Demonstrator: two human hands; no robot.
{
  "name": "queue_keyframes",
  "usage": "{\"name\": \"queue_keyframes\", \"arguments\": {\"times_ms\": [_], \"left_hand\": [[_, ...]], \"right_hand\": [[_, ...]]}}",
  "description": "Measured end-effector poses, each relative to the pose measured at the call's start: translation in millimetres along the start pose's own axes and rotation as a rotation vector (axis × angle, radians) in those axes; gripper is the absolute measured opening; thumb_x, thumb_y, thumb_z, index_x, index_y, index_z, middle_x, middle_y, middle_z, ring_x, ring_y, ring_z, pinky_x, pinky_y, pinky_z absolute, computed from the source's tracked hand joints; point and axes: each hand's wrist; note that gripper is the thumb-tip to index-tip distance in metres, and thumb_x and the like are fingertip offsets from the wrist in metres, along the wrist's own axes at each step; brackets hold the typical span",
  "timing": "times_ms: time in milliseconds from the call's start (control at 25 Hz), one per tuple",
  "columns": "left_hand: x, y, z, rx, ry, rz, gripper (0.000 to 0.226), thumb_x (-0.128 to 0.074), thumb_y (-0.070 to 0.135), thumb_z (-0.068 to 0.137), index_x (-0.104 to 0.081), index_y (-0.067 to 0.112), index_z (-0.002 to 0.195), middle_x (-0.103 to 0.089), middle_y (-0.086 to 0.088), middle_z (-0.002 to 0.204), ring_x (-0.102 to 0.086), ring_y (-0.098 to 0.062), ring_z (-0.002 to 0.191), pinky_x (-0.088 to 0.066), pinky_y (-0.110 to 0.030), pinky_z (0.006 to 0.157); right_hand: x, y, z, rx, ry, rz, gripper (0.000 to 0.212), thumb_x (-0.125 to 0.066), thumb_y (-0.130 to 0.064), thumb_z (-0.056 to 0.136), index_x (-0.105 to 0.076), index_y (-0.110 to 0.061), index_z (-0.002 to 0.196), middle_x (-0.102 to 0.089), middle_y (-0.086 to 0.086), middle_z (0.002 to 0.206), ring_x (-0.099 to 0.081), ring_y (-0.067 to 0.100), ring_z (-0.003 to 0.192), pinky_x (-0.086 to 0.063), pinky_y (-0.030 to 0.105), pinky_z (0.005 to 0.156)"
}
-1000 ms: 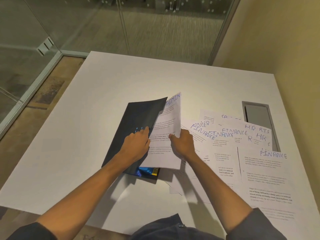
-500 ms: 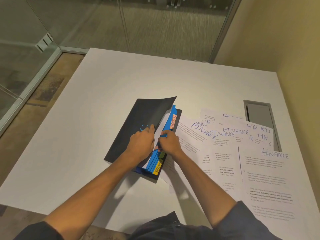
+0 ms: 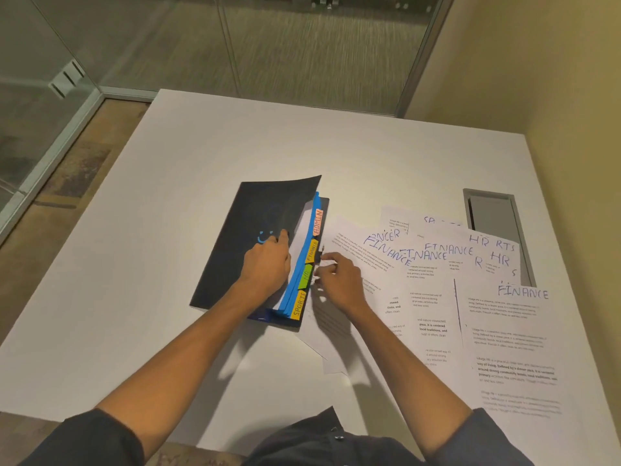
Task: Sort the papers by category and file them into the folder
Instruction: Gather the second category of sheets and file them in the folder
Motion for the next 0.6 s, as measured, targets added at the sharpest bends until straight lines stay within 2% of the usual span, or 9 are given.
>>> {"name": "queue_keyframes", "arguments": {"times_ms": [80,160,240,320,360,440,520,600], "left_hand": [[-8.3,-6.0,12.4,0.035,-0.017,0.017,0.052,-0.036,0.025,0.100,-0.023,0.011,0.148,-0.053,-0.014,0.132,-0.059,-0.034,0.108,-0.050,-0.042,0.083],[-19.5,-13.1,22.5,0.074,-0.061,0.042,0.054,-0.038,0.026,0.100,-0.020,0.011,0.149,-0.048,-0.015,0.136,-0.059,-0.033,0.109,-0.051,-0.042,0.082],[-36.3,-19.2,26.0,0.124,-0.117,0.057,0.058,-0.040,0.030,0.100,-0.016,0.014,0.150,-0.037,-0.016,0.147,-0.052,-0.034,0.122,-0.049,-0.044,0.092],[-53.1,-17.6,18.6,0.146,-0.114,0.094,0.062,-0.038,0.038,0.099,-0.010,0.017,0.151,-0.021,-0.016,0.156,-0.029,-0.035,0.140,-0.032,-0.051,0.110],[-62.9,-12.9,10.0,0.130,-0.080,0.122,0.064,-0.036,0.040,0.098,-0.007,0.018,0.151,-0.012,-0.015,0.158,-0.016,-0.034,0.145,-0.020,-0.053,0.114],[-83.4,3.9,-15.6,0.015,-0.018,0.143,0.065,-0.033,0.041,0.097,-0.004,0.020,0.152,0.000,-0.012,0.160,0.000,-0.030,0.147,-0.007,-0.056,0.115],[-106.2,21.3,-43.4,-0.130,-0.079,0.121,0.065,-0.028,0.047,0.096,-0.003,0.025,0.152,0.009,-0.008,0.160,0.014,-0.026,0.147,0.003,-0.056,0.115],[-125.7,34.9,-62.7,-0.173,-0.169,0.074,0.073,-0.027,0.058,0.093,0.001,0.026,0.152,0.017,-0.003,0.158,0.025,-0.023,0.141,0.016,-0.056,0.111]], "right_hand": [[17.5,26.4,-7.2,-0.014,0.048,-0.096,0.026,-0.055,-0.023,0.089,-0.063,-0.024,0.114,-0.073,-0.004,0.090,-0.072,0.020,0.082,-0.057,0.039,0.082],[34.5,52.8,-16.8,-0.067,0.092,-0.211,0.030,-0.054,-0.027,0.090,-0.061,-0.025,0.119,-0.071,-0.005,0.103,-0.068,0.019,0.096,-0.051,0.035,0.090],[49.6,76.0,-27.5,-0.138,0.116,-0.300,0.035,-0.055,-0.028,0.091,-0.057,-0.022,0.125,-0.067,-0.004,0.114,-0.063,0.019,0.104,-0.047,0.034,0.092],[58.4,96.1,-36.0,-0.177,0.062,-0.348,0.041,-0.057,-0.030,0.090,-0.052,-0.018,0.129,-0.063,-0.002,0.117,-0.060,0.020,0.104,-0.048,0.036,0.093],[60.4,103.9,-39.3,-0.190,0.027,-0.365,0.046,-0.058,-0.032,0.089,-0.050,-0.016,0.132,-0.061,0.000,0.120,-0.059,0.021,0.105,-0.047,0.037,0.095],[60.6,117.3,-42.9,-0.210,0.016,-0.380,0.050,-0.058,-0.036,0.087,-0.048,-0.014,0.131,-0.057,0.002,0.124,-0.055,0.019,0.105,-0.045,0.038,0.095],[56.2,122.1,-44.8,-0.237,0.072,-0.357,0.045,-0.056,-0.040,0.082,-0.047,-0.011,0.116,-0.054,0.003,0.117,-0.051,0.020,0.099,-0.044,0.038,0.090],[51.5,118.3,-45.0,-0.251,0.148,-0.243,0.055,-0.059,-0.041,0.079,-0.047,-0.009,0.122,-0.055,0.004,0.122,-0.057,0.026,0.107,-0.047,0.041,0.092]]}}
Point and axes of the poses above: each hand's wrist, its own z-axis towards the middle knuckle, its own x-axis out of the back of the hand, y = z × x
